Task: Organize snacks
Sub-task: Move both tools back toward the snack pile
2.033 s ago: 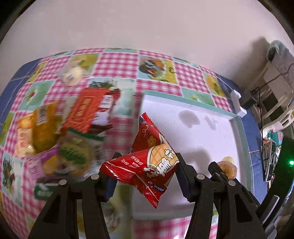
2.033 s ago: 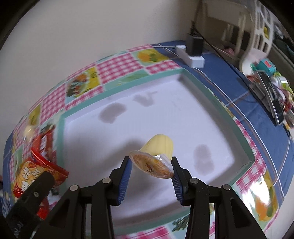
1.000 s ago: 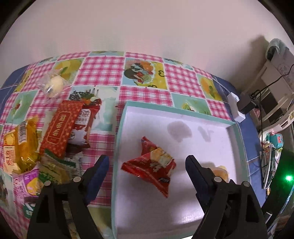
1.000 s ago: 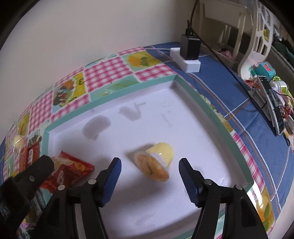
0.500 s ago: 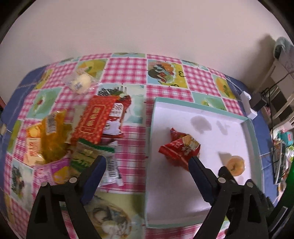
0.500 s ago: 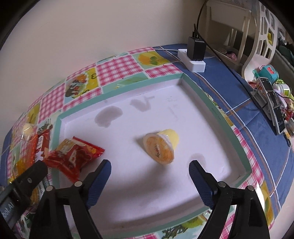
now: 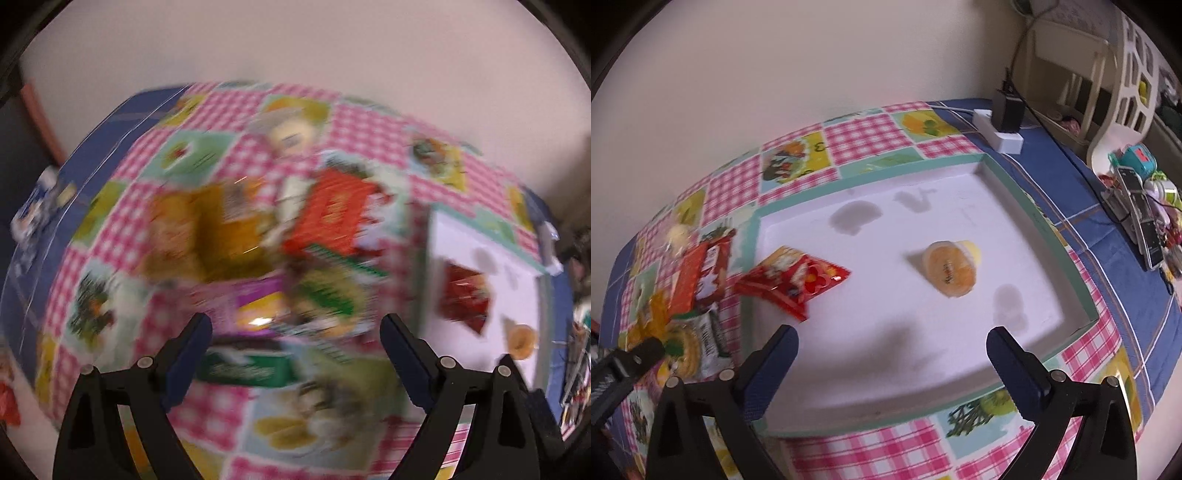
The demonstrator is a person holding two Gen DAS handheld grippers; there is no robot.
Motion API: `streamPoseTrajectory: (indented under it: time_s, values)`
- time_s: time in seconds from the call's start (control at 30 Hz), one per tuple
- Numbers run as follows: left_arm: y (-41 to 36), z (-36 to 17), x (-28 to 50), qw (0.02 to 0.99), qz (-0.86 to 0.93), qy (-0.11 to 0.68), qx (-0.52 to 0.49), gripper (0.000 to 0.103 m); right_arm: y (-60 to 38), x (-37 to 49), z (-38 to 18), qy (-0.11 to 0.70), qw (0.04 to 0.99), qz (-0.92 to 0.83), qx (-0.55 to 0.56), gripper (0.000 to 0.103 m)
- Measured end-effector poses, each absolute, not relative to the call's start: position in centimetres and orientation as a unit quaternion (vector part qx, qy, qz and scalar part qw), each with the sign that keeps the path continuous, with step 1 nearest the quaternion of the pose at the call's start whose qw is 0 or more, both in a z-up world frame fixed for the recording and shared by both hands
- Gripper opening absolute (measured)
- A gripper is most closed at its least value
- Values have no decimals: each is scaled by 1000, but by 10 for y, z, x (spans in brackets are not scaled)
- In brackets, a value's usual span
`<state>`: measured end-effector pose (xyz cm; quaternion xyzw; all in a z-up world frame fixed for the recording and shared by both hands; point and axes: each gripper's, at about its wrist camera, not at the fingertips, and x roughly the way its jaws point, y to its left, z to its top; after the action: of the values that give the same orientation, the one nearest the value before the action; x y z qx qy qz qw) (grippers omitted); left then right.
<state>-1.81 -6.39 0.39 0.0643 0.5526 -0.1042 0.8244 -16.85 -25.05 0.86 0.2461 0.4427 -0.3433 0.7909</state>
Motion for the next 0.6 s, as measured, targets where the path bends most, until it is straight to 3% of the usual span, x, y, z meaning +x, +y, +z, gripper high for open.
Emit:
streamPoseTrajectory:
  time_s: [0.6]
  values:
    - [86, -9, 2, 794, 71, 597, -91, 93, -162, -116, 12, 457, 831, -186, 256, 103]
